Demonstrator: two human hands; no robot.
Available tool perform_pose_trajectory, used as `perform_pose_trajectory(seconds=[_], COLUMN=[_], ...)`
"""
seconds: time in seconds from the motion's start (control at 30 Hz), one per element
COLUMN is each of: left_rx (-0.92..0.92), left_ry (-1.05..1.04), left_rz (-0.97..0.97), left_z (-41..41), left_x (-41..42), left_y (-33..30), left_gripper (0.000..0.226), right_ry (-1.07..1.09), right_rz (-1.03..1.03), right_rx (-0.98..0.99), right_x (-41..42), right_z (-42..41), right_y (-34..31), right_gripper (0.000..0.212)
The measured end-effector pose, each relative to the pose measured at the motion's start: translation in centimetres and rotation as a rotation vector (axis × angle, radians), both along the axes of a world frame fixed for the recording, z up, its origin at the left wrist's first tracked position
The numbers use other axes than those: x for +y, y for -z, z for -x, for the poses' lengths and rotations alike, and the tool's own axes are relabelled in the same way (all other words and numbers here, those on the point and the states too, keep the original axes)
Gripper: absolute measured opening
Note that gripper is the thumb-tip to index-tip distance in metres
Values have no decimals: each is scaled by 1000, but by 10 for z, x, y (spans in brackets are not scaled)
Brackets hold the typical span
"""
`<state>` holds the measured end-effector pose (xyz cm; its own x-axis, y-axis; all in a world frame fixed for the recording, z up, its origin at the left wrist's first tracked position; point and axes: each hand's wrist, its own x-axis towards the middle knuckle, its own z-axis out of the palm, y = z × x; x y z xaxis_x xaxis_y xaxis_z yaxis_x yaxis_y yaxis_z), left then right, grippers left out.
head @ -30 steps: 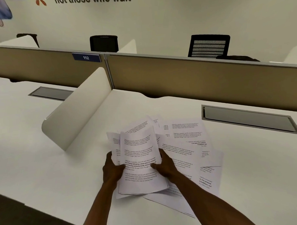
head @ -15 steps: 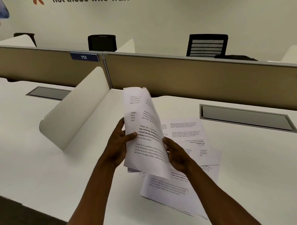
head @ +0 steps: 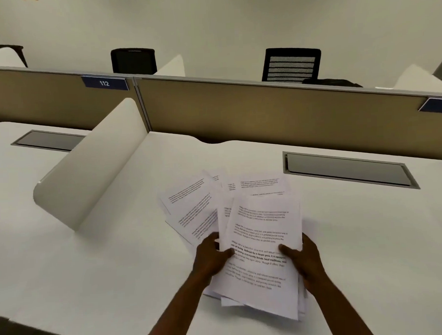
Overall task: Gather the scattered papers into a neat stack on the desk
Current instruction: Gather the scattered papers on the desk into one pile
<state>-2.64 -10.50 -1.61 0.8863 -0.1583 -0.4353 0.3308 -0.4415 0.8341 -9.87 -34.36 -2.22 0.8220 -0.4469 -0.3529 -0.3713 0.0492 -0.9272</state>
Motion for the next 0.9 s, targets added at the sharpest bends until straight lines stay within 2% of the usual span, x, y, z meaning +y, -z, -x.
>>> perform_pose_trajectory(seconds=[0.07, 0.17, 0.3, 0.37, 0.47, 0.63, 0.73, 0.9], left_rx=[-93, -191, -255, -257, -230, -273, -262, -230], left_ry=[9, 135, 121, 245, 257, 162, 125, 49], left_rz=[-99, -174, -373, -465, -495, -606, -611, -488], left_z=[7, 11, 10, 13, 16, 11, 8, 6], left_x=[-8, -39, -46, -66, -62, -25, -10, -9], left_y=[11, 22, 31, 36, 38, 37, 33, 25], left_gripper=[53, 45, 61, 66, 69, 69, 77, 77], right_ry=[26, 149, 112, 163, 73, -238, -283, -157], right_rz=[66, 208, 338, 395, 493, 670, 686, 530], right_rx=[70, 129, 137, 194, 257, 300, 292, 227], right_x=[10, 5, 16, 6, 13, 59, 80, 79], right_z=[7, 19, 14, 23, 22, 0, -8, -9], right_y=[8, 12, 7, 9, 12, 14, 12, 12], right_gripper=[55, 55, 50, 55, 61, 65, 70, 73])
